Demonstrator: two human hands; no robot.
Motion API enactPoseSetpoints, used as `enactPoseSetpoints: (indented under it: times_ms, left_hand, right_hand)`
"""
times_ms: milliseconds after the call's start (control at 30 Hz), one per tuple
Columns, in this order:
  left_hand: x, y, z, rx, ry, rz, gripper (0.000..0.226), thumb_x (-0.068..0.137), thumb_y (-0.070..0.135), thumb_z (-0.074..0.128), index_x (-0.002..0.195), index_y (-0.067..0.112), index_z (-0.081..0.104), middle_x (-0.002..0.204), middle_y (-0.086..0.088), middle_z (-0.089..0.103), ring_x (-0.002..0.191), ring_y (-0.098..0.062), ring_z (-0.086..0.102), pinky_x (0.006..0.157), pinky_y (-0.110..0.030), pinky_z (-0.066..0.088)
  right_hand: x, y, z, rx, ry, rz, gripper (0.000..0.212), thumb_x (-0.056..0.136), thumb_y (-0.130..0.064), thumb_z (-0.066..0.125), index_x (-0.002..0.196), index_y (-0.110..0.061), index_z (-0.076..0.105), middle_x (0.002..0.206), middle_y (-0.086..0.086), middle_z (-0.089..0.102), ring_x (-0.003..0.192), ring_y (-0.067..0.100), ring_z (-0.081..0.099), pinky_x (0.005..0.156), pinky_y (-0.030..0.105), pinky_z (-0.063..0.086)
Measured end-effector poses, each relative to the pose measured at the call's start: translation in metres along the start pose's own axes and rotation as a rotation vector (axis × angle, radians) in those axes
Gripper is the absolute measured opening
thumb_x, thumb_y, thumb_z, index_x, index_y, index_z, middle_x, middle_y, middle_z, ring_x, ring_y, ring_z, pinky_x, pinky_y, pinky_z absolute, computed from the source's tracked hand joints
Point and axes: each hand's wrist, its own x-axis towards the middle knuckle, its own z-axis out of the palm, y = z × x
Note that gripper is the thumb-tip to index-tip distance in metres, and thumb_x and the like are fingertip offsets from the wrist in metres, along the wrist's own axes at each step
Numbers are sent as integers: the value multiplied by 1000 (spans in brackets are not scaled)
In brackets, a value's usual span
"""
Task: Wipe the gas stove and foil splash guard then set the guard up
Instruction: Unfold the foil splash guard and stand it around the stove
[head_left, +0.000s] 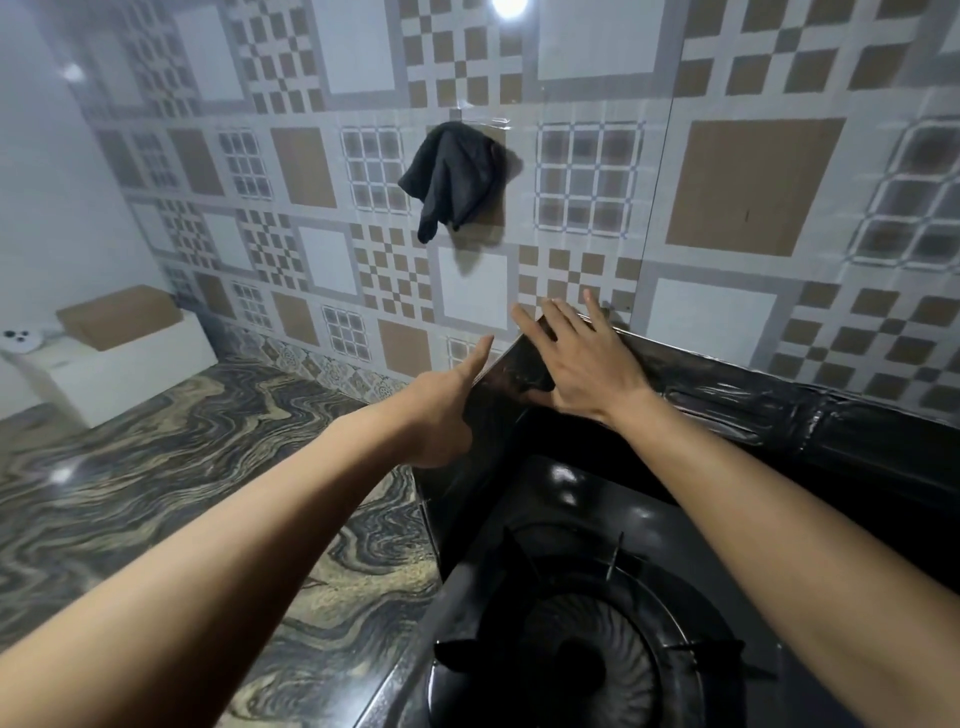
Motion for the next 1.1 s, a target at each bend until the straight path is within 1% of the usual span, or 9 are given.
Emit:
enactPoseSetpoints:
  times_ms: [167, 333, 467, 600, 700, 767, 833, 1000, 1100]
  left_hand:
    - [4, 6, 8, 10, 86, 35, 101, 79, -10, 46, 158, 33, 0, 136, -18, 58, 112, -34, 61, 84, -32, 52]
    - [10, 16, 10, -6, 62, 16, 96, 83, -4, 49, 158, 31, -1, 135, -16, 58, 113, -33, 61, 87, -32, 51]
    - [15, 23, -3, -34, -25, -52, 94, 84, -3, 49, 158, 25, -2, 152, -15, 44, 130, -33, 49, 98, -36, 46]
    - [33, 30, -12, -123, -163, -188, 61, 82, 7, 65, 138, 10, 40, 124, -17, 60, 91, -34, 71, 55, -34, 59]
    - [52, 38, -14, -90, -79, -179, 82, 84, 16, 71, 152, 17, 25, 137, -17, 53, 92, -33, 67, 59, -39, 61]
    - [63, 39, -11, -33, -9, -119, 93, 85, 10, 62, 158, 23, 5, 150, -16, 45, 115, -35, 58, 79, -38, 57]
    - [70, 35, -6, -8, 30, -72, 88, 87, 6, 54, 158, 23, 4, 148, -18, 47, 128, -36, 51, 98, -39, 46]
    - [64, 28, -5, 15, 49, 8, 92, 83, 1, 51, 158, 29, 6, 127, -19, 62, 102, -33, 58, 79, -34, 46]
    - [60, 33, -4, 16, 64, 48, 94, 82, -1, 50, 158, 27, 3, 131, -21, 59, 107, -35, 57, 79, -32, 43]
  right_hand:
    - [0, 10, -2, -3, -5, -20, 104, 77, -76, 55, 154, -15, 21, 150, 18, 43, 140, 34, 39, 117, 57, 20]
    - [-3, 15, -2, -17, -11, 57, 102, 84, -63, 59, 155, -5, 15, 158, 21, 29, 149, 34, 21, 121, 54, 13]
    - [-36, 28, -5, -122, 104, -55, 71, 93, -33, 54, 153, -6, 27, 155, 23, 33, 146, 36, 28, 119, 55, 20]
    - [-70, 45, 4, -314, 76, -13, 53, 91, -21, 58, 141, -6, 47, 144, 22, 49, 133, 37, 45, 110, 56, 33]
    - [-74, 50, 10, -323, -89, 31, 70, 90, -31, 60, 151, -7, 33, 156, 22, 31, 145, 38, 28, 115, 61, 21]
    - [-70, 49, 16, -320, -142, 52, 83, 89, -38, 60, 156, -11, 19, 162, 21, 14, 150, 37, 12, 117, 62, 10]
    - [-68, 48, 22, -342, -147, 46, 87, 90, -40, 58, 157, -13, 9, 163, 21, 3, 151, 36, 2, 119, 60, 4]
    - [-66, 55, 21, -378, -122, 1, 79, 96, -32, 48, 157, -13, 1, 162, 22, -8, 150, 37, -9, 120, 56, -1]
    - [-73, 61, 16, -371, -117, -77, 83, 93, -37, 55, 157, -12, 10, 162, 24, -4, 150, 39, -4, 120, 56, 1]
